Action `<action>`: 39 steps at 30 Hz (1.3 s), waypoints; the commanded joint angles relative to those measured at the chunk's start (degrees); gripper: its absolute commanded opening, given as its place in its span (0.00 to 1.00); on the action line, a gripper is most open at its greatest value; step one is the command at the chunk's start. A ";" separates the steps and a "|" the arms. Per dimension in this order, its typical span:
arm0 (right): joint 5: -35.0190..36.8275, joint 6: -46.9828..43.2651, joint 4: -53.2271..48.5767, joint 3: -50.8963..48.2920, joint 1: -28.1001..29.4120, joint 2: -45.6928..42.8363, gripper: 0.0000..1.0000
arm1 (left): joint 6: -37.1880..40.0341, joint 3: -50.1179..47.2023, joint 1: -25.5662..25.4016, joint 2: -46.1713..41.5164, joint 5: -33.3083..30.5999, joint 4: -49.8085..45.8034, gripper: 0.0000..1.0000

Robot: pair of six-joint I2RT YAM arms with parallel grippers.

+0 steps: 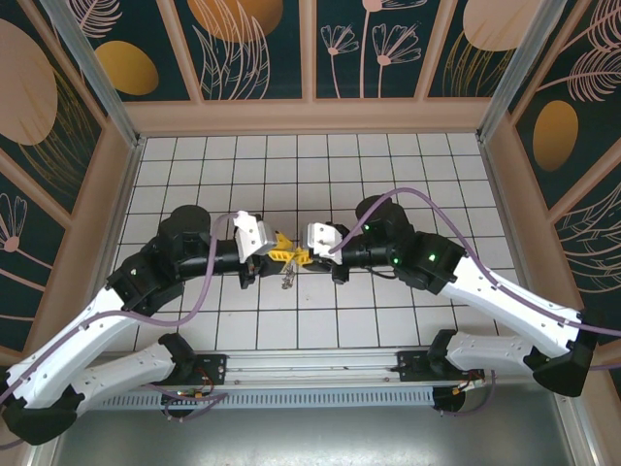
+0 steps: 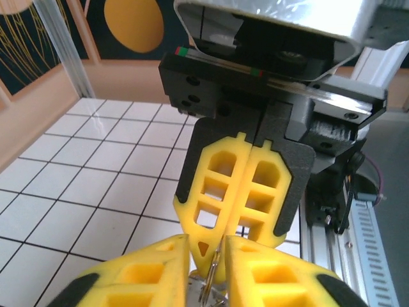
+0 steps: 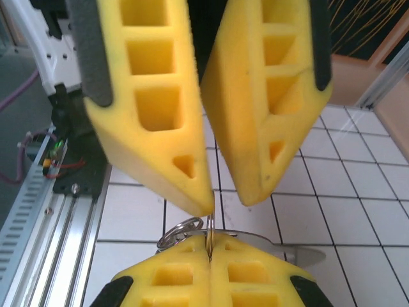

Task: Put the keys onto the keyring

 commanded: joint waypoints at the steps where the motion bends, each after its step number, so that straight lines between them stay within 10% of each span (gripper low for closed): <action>1: 1.43 -2.56 -3.91 2.29 0.64 -0.55 0.00 | 1.83 1.49 -0.12 1.31 -0.30 -3.39 0.19; 18: -1.41 -2.79 -4.15 4.36 0.73 1.08 0.00 | 1.11 -0.17 -0.12 1.90 4.87 -2.64 0.23; 28: -2.28 -2.63 -4.28 4.49 0.84 0.80 0.00 | 1.20 -1.56 -0.07 0.86 3.95 -0.37 0.00; 39: -6.51 0.13 0.74 1.14 0.86 0.32 0.18 | -6.09 -10.12 -0.12 -5.09 7.08 20.86 0.00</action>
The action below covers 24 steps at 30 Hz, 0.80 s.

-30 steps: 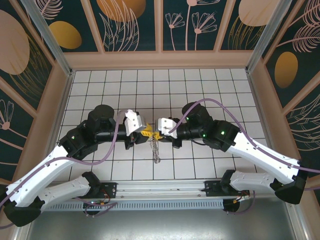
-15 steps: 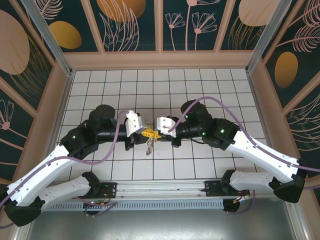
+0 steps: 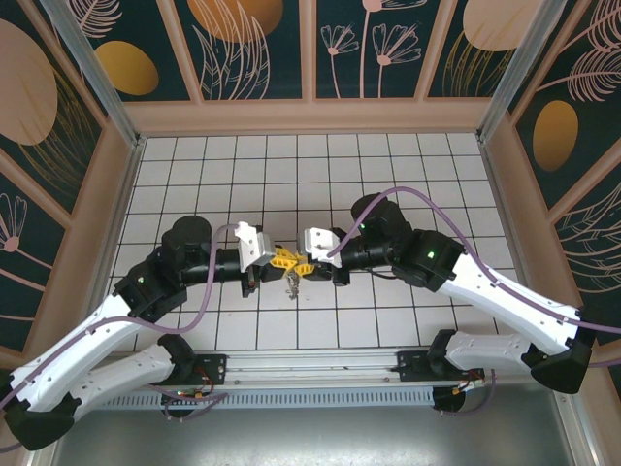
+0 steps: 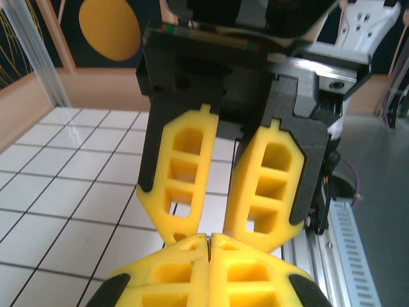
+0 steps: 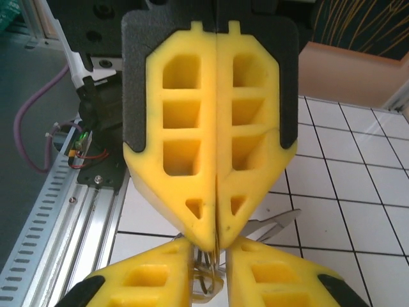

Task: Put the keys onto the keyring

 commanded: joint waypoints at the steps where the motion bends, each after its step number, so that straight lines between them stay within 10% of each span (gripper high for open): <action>1: -2.80 1.65 4.17 -1.49 0.40 -1.14 0.16 | -3.56 -2.18 0.01 -1.57 2.20 12.48 0.00; 14: -1.84 2.69 8.02 -4.13 -0.19 -3.95 0.00 | -8.72 -7.64 -0.06 -4.97 3.41 24.25 0.00; 24: 1.84 -1.02 -1.71 1.73 -0.94 -1.55 0.00 | 1.08 1.57 -0.06 1.32 -1.44 -1.75 0.06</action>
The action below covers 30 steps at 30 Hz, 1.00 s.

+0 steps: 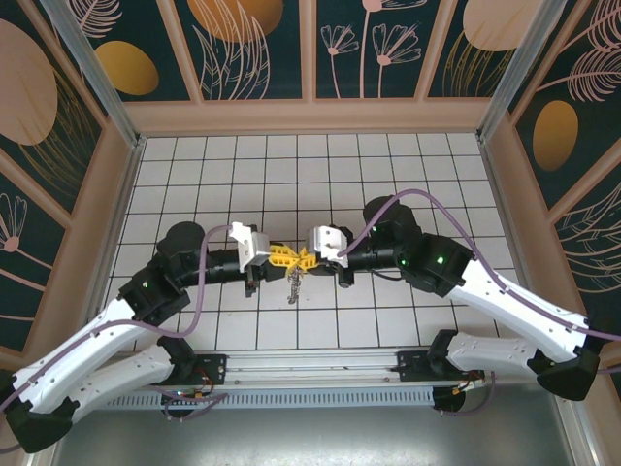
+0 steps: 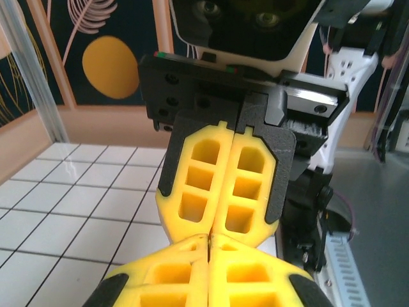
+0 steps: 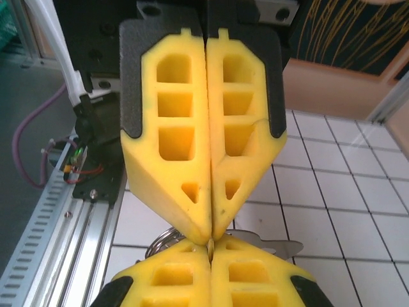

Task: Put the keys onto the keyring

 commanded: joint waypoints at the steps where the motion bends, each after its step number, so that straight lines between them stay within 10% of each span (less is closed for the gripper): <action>1: 1.34 -2.83 -4.48 4.21 -0.28 1.66 0.00 | 4.87 4.92 0.03 2.34 -2.77 -11.23 0.06; 14: -0.94 -3.03 -6.19 6.04 0.12 0.90 0.00 | 6.03 5.59 0.08 3.64 -2.47 -12.31 0.00; 30: -9.78 6.03 10.89 -5.05 -1.59 -3.86 0.18 | -9.32 -6.07 0.07 -6.34 2.74 17.43 0.00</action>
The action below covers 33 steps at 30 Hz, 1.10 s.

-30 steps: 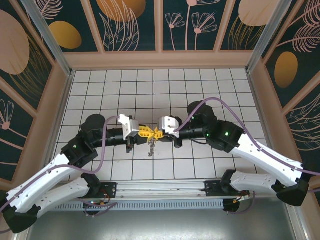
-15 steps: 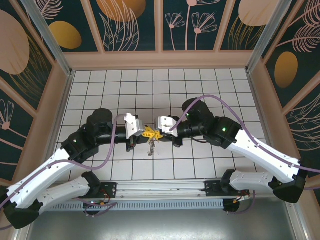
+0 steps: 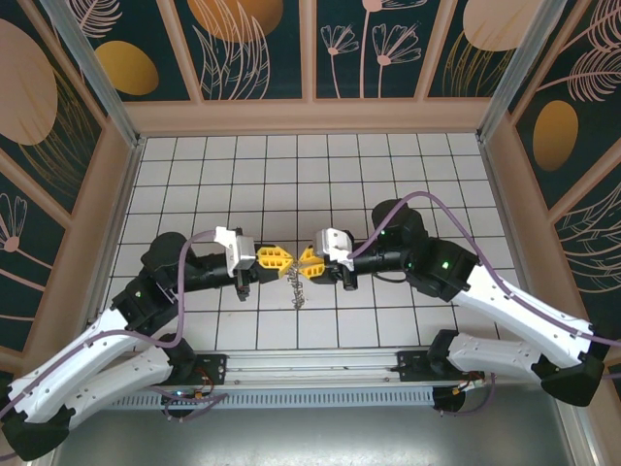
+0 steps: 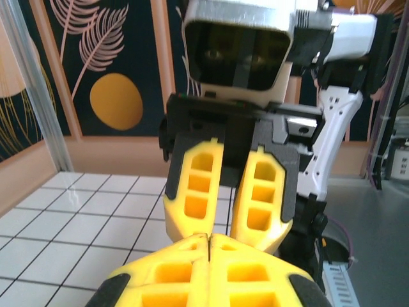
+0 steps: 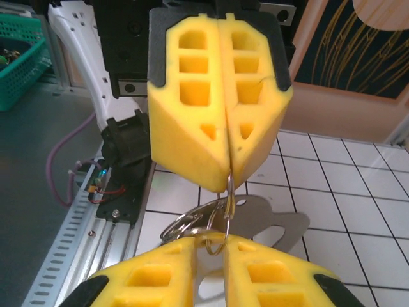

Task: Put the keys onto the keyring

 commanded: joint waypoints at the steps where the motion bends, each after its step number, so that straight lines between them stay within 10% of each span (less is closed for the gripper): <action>1: -3.44 2.55 5.29 -1.33 -0.72 -0.51 0.18 | -4.10 -1.22 0.21 -0.55 2.29 7.66 0.00; 11: -3.97 3.69 6.54 -1.52 -1.03 -0.44 0.00 | -4.95 -2.89 0.25 -1.28 2.72 9.68 0.00; 33: -7.77 3.55 9.55 0.01 -1.56 1.98 0.00 | -8.07 -4.35 0.20 0.03 6.55 14.20 0.00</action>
